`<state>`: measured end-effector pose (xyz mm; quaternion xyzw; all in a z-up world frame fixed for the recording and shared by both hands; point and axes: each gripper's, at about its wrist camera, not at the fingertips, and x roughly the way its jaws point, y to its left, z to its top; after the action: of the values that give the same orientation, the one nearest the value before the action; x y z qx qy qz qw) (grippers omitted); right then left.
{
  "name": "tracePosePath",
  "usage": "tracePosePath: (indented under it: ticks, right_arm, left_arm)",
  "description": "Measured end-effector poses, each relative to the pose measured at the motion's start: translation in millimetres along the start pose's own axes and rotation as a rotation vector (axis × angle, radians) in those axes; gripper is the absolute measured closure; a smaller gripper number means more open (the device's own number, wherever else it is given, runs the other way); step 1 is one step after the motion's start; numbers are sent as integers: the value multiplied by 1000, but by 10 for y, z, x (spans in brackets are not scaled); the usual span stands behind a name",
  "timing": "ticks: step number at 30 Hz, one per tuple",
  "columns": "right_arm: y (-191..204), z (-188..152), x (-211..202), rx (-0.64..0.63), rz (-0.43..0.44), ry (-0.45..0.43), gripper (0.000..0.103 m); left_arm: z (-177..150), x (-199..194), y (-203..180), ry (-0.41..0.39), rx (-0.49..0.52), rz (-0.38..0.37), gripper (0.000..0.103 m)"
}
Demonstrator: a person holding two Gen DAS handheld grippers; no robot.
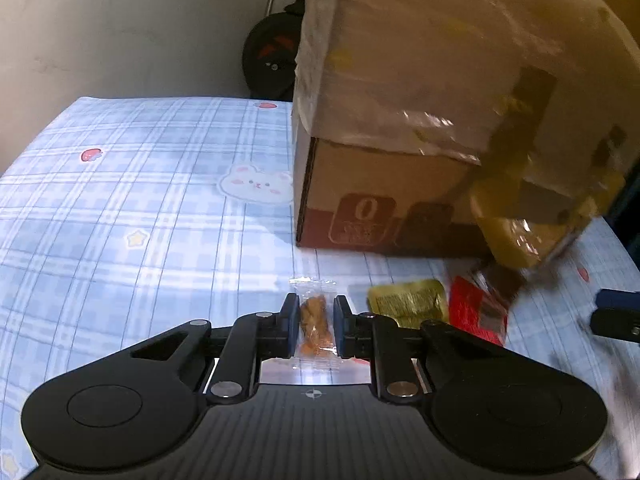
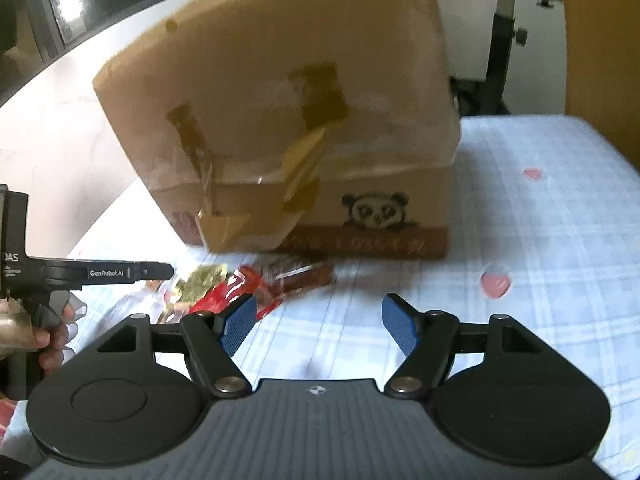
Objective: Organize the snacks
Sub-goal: 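Move both tools back and grasp the small clear snack with the left tool, then grasp the red packet with the right tool while the left tool holds the clear snack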
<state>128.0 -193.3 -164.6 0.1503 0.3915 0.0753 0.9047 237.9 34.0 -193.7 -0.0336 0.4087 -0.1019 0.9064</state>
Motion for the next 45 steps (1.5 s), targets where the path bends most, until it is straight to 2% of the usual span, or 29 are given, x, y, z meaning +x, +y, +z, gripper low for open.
tracePosePath:
  ticks: [9,14,19,24,29,32,35,37,39,40,45]
  right_arm:
    - [316,-4,412,-1,94,147,30]
    - [587,98,660,-20,117,182,29]
    - [879,178,871,-108,39,177,29]
    - [1001,145,975,-171,-48,139,28]
    - [1057,102,1005,-231,-70,118,30]
    - [1022,56,951,-263,-55,97,39]
    - [914,6,833,-266,-23,88,55]
    - [853,-44,767,-264,-6,85,71]
    - [767,-97,682,-255,-3,81,81]
    - [706,-125,633,-248,3,82,84]
    - [532,-153,511,-191,-15,94,85]
  left_arm:
    - [-373,-417,105,-45,-77,-6,84]
    - [-453,-620,203,-89,-162,-16,84]
    - [-507,-760,225,-114,-189,-19,84]
    - [-552,-825,198,-119,-186,-26,84]
    - [-596,-855,179,-122,-190,-28,84]
    - [-601,-858,180,-119,-198,-33,84]
    - [-607,-844,163,-114,-194,-37,84]
    - [-615,-834,141,-110,-191,-43,84]
    - [-623,-828,118,-105,-190,-51,84]
    - [-625,-824,113,-103,-190,-53,84]
    - [-634,-822,110,-100,-191,-61,84]
